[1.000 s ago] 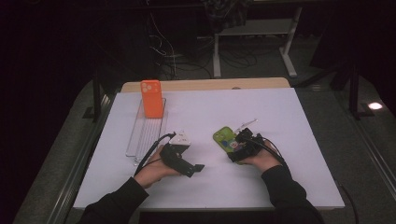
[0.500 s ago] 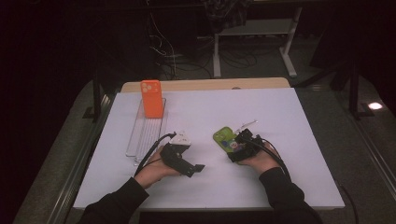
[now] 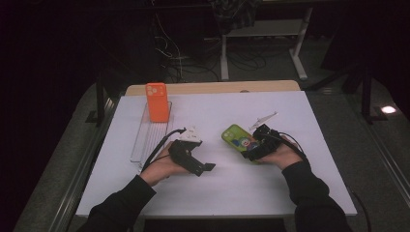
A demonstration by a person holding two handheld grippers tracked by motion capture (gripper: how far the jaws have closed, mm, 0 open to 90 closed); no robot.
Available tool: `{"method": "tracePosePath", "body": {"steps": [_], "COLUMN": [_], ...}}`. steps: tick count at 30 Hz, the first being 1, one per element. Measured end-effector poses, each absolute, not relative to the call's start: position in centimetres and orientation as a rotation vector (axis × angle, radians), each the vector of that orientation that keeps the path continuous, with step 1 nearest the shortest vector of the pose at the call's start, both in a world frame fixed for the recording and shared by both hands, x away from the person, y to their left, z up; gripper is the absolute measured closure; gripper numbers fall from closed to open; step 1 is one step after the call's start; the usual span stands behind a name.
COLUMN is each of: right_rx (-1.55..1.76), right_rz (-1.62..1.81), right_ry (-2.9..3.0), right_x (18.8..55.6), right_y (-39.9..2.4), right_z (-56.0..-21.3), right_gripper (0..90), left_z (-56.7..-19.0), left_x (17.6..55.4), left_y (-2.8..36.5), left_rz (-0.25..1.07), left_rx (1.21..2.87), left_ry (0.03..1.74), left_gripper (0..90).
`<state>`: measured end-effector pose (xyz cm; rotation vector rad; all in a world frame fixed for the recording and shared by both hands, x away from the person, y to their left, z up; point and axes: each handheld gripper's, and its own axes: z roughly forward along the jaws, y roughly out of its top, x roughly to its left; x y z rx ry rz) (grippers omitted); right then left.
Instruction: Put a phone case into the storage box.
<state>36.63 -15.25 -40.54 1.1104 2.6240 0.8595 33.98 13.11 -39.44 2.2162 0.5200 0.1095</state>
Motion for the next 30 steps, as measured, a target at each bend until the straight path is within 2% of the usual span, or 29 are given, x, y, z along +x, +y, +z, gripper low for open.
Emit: {"method": "tracePosePath", "body": {"steps": [8, 15, 30], "right_rx": [0.945, 0.735, 0.335], "right_rz": [0.919, 0.918, 0.937], "right_ry": [2.713, 2.815, 3.008], "right_x": [37.9, 38.4, 35.6], "right_y": [-16.5, -15.2, -10.8], "right_z": [-39.1, -39.0, -39.7], "right_gripper": [15.0, 15.0, 15.0], "left_z": [-37.7, -36.4, -36.5], "left_x": [35.4, 35.9, 34.0], "left_y": [12.2, 12.2, 11.7], "left_rz": [0.106, 0.102, 0.004], "left_rx": [2.234, 2.212, 2.295], "left_ry": [0.427, 0.313, 0.097], "left_gripper": [0.0, 0.0, 0.0]}}
